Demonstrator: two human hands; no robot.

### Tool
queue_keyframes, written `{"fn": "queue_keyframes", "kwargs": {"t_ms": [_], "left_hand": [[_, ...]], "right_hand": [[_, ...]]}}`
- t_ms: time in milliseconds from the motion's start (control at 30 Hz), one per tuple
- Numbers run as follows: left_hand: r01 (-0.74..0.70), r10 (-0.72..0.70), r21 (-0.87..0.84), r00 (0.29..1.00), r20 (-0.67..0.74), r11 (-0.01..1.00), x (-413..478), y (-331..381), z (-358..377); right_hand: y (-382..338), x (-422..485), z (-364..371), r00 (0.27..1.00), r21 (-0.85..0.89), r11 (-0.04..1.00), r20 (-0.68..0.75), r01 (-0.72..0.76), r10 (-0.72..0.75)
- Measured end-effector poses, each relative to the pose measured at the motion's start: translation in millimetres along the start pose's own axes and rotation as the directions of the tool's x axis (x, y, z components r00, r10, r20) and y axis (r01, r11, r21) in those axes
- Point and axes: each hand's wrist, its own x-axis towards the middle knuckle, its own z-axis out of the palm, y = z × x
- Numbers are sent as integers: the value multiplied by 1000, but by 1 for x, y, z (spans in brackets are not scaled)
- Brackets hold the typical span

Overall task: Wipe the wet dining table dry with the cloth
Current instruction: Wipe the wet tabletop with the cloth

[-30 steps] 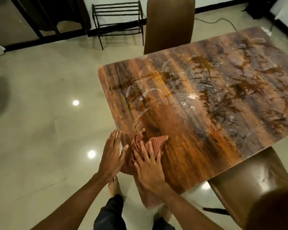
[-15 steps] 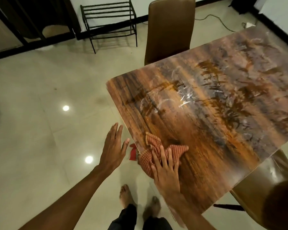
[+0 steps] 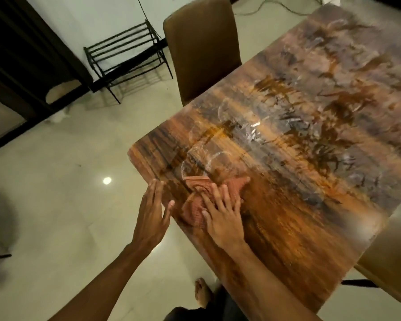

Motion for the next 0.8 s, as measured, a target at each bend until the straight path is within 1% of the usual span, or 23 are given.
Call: {"fn": "queue_keyframes", "kwargs": {"t_ms": [67,100,133,167,200,267,300,333,367,400,433,467,500,533,567,600,633,700,733,767,800], "left_hand": [[12,-12,7,1000,-10,1000,20,2,0],[12,-12,15,1000,-5,1000,29,2,1],[4,-4,21,1000,3,1000,40,2,1],[-6,6,30,1000,12,1000,48,2,1],[-14,14,34,1000,22,999,59,1,1],[-39,38,18,998,41,999,77,-3,-4],[-48,47,12,998,51,999,88,-8,-7],[-57,56,12,997,59,998,99,-14,-11],[-71,70,11,995,66,997,114,-23,-16],[-78,77,11,995,69,997,127,-29,-20],[-78,78,3,994,73,997,140,-36,-25],[-80,81,-12,994,78,997,157,-48,-31],[-90,91,-16,993,79,996,169,-57,-36],[-106,107,-13,991,79,994,182,-64,-40],[-117,118,-17,989,92,993,195,-75,-46],[-125,127,-21,987,104,992,204,-83,-52],[-133,136,-29,985,110,991,214,-93,-63],[-151,157,-57,980,119,987,226,-109,-79],[-151,158,-65,980,119,986,233,-118,-88],[-151,158,-69,981,111,986,241,-128,-94],[-154,160,-65,981,112,986,248,-139,-99]], "right_hand": [[32,16,-13,981,32,981,12,-192,192],[36,31,-19,966,57,964,23,-260,259],[29,52,-23,952,87,948,23,-306,306],[15,71,-25,950,95,945,19,-312,311],[-5,91,-24,963,89,959,32,-269,267],[-49,112,-21,995,69,994,55,-86,82],[-65,116,-18,997,50,999,74,15,-19],[-72,118,-13,993,31,996,78,84,-86],[-70,125,-12,992,21,994,64,106,-107],[-59,134,-15,996,12,997,45,83,-83],[-44,143,-20,999,-3,1000,29,21,-21],[-34,159,-25,996,-14,996,9,-84,84],[-24,171,-30,976,1,976,-1,-220,220],[-23,184,-36,940,29,940,-8,-340,340],[-36,198,-38,904,44,903,-3,-427,428],[-61,209,-37,895,44,894,1,-446,447],[-95,220,-34,914,32,914,5,-405,405],[-160,229,-16,975,-3,975,6,-220,220],[-183,236,-10,990,-12,990,10,-137,138],[-195,245,-6,996,1,996,4,-90,90],[-202,254,-6,996,18,996,-4,-90,90]]}}
